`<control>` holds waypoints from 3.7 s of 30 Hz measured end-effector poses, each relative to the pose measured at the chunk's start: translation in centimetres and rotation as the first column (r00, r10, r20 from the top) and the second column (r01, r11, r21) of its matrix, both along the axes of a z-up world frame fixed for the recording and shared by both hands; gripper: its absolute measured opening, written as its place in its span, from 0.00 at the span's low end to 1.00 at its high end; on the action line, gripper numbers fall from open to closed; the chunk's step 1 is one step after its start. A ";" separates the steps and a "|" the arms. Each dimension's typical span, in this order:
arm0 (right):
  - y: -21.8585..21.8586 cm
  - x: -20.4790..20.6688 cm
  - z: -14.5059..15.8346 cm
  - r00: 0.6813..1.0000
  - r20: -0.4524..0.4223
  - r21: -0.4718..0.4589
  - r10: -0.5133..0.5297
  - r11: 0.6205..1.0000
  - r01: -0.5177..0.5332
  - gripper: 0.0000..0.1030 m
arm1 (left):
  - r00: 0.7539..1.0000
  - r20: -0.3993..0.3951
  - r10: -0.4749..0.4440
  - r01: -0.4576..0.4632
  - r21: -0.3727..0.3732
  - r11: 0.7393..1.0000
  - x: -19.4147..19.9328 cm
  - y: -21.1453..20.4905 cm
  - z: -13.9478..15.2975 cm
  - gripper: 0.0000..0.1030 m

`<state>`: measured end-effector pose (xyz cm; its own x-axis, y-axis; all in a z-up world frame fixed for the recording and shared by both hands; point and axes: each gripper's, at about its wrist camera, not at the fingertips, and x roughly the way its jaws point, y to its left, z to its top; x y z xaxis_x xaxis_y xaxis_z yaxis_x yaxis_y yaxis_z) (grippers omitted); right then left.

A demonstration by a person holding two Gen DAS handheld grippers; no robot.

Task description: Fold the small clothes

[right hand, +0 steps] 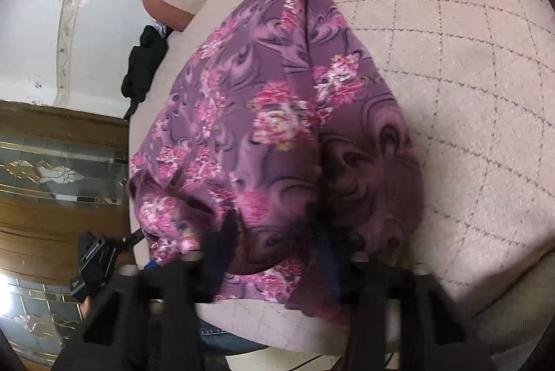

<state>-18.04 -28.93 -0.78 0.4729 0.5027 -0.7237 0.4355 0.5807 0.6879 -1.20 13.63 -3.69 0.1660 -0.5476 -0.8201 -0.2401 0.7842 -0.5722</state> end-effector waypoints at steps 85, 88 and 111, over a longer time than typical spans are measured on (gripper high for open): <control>33.0 21.3 5.0 0.696 -0.215 -0.399 0.685 0.589 -0.703 0.14 | 0.865 0.495 -0.082 0.052 0.075 0.996 -7.4 -0.4 6.4 0.08; 29.1 18.8 8.6 0.744 -0.055 -0.355 0.666 0.683 -0.638 0.14 | 0.818 0.559 -0.136 0.100 0.095 0.990 -9.8 -1.8 9.1 0.08; -7.1 1.8 -0.2 0.997 0.067 0.128 0.035 0.991 -0.044 0.14 | 0.620 0.387 -0.683 0.535 0.427 0.729 -12.9 -32.7 5.7 0.09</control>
<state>-16.28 -36.05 -0.98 0.4944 0.6095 -0.6197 0.3661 0.5006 0.7845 -14.14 -19.07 2.05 0.2803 -0.4654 -0.8395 0.5995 0.7679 -0.2256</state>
